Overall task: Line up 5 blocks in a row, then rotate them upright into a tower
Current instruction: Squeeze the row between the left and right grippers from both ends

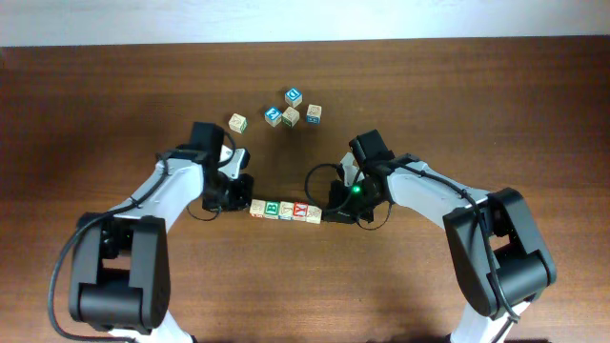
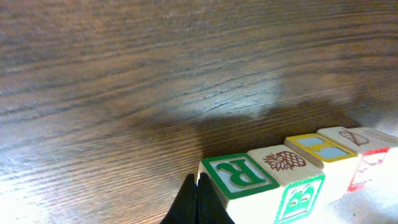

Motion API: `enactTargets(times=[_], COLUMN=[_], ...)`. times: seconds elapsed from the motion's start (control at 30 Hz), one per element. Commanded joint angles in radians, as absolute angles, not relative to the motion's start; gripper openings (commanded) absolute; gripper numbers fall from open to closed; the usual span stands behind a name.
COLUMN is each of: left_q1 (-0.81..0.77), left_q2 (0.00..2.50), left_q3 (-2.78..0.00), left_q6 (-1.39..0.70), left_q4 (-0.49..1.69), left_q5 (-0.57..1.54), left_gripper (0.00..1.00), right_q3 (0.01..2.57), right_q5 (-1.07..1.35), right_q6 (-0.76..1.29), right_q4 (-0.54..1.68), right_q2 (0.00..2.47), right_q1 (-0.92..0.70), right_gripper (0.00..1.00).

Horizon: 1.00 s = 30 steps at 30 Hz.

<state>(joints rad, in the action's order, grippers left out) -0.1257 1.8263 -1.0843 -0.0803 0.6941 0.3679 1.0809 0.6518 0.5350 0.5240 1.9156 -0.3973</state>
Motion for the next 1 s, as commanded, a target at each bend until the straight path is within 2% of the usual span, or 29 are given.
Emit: enactTargets(times=[0.0, 0.23, 0.4, 0.57, 0.7, 0.97], left_q1=[-0.061, -0.042, -0.022, 0.008, 0.007, 0.007], left_q2=[1.818, 1.818, 1.818, 1.818, 1.818, 1.885], left_q3=[-1.080, -1.080, -1.080, -1.080, -1.080, -1.080], left_q6=[0.051, 0.058, 0.059, 0.108, 0.130, 0.129], left_q4=[0.704, 0.755, 0.743, 0.692, 0.682, 0.688], left_q5=[0.565, 0.548, 0.422, 0.430, 0.565, 0.576], left_gripper=[0.00, 0.00, 0.00, 0.00, 0.00, 0.00], right_q3=[1.099, 1.098, 1.098, 1.098, 1.098, 1.098], right_q5=[0.729, 0.726, 0.725, 0.725, 0.724, 0.721], right_q6=[0.508, 0.505, 0.498, 0.494, 0.494, 0.494], right_q4=[0.524, 0.539, 0.539, 0.539, 0.538, 0.538], right_q2=[1.924, 1.924, 1.924, 1.924, 1.924, 1.924], right_q1=[-0.403, -0.397, -0.397, -0.397, -0.397, -0.397], right_gripper=[0.04, 0.04, 0.04, 0.04, 0.04, 0.04])
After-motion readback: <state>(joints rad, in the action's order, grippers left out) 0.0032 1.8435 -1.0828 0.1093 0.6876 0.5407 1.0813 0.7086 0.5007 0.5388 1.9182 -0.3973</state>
